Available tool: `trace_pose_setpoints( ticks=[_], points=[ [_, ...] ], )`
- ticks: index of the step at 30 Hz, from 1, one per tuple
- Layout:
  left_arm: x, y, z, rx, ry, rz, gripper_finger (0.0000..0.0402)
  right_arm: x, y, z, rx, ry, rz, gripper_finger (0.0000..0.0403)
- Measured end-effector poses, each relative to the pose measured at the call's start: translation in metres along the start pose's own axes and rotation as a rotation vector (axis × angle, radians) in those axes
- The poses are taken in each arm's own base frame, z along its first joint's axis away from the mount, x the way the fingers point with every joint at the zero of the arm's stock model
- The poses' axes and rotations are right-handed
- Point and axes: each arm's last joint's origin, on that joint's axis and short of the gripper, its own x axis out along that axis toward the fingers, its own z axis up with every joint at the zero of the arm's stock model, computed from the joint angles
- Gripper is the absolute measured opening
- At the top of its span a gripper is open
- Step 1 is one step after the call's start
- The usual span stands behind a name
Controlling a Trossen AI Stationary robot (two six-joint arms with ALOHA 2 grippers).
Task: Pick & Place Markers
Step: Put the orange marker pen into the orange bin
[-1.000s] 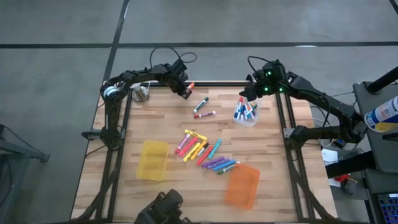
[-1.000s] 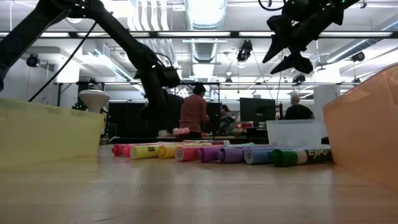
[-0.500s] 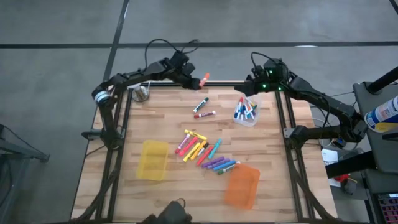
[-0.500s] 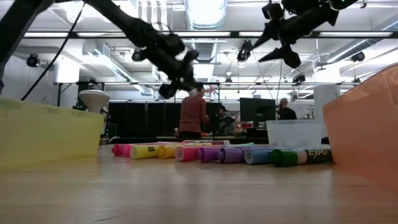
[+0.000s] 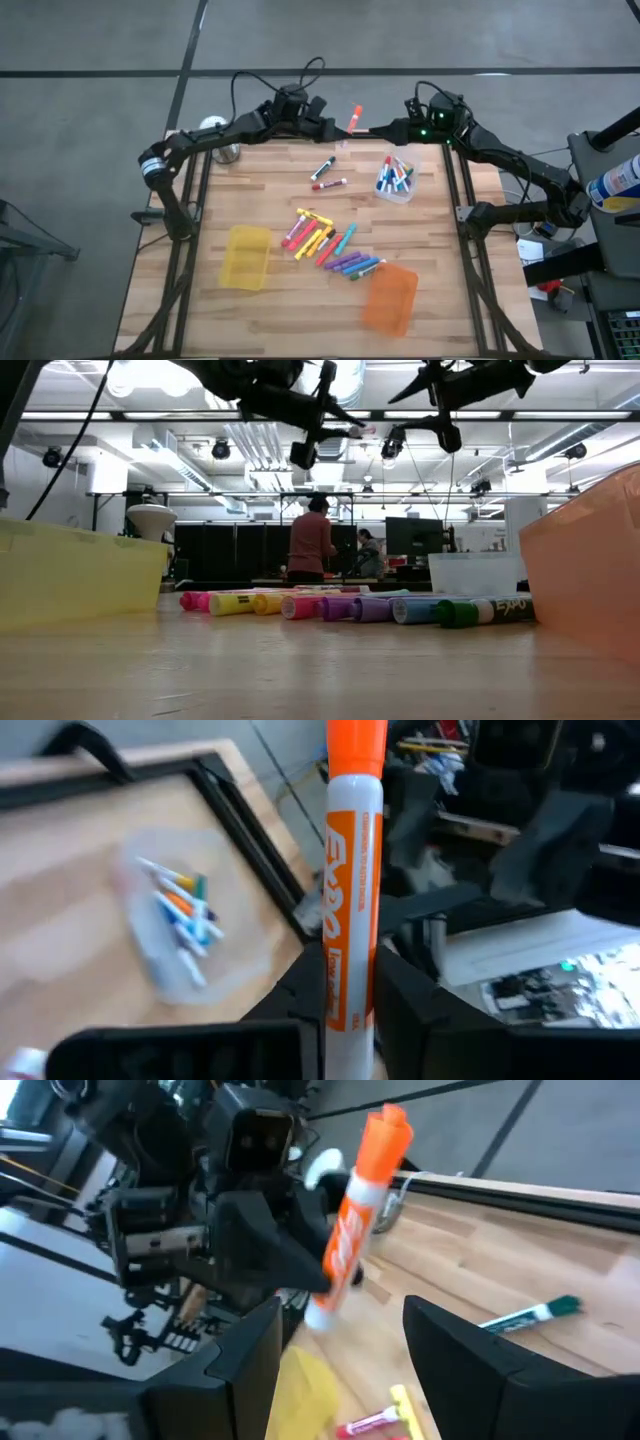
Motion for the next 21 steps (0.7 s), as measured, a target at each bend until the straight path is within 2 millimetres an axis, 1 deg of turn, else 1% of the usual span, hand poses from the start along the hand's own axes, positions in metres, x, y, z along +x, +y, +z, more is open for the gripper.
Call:
trace_pose_setpoints(
  ticks=[4, 7, 11, 15, 18, 21],
  points=[
    [0.009, -0.017, -0.015, -0.028, 0.005, -0.031, 0.0049, 0.004, 0.006, -0.001, -0.002, -0.015, 0.042, 0.0203],
    [0.015, -0.028, -0.024, -0.031, -0.026, -0.04, 0.0049, 0.009, 0.004, -0.003, 0.046, 0.009, 0.039, 0.0203],
    [0.02, -0.045, -0.032, -0.033, -0.064, -0.071, 0.0049, 0.015, 0.005, -0.007, 0.039, 0.047, 0.062, 0.0203],
    [0.024, -0.053, -0.041, -0.06, -0.083, -0.068, 0.0049, 0.02, 0.009, -0.01, -0.001, 0.08, 0.112, 0.0199],
    [0.027, -0.058, -0.048, -0.07, -0.092, -0.06, 0.0049, 0.02, 0.015, -0.01, -0.036, 0.079, 0.165, 0.0178],
    [0.029, -0.063, -0.054, -0.079, -0.104, -0.054, 0.0049, 0.02, 0.017, -0.012, -0.046, 0.123, 0.21, 0.0139]
  ],
)
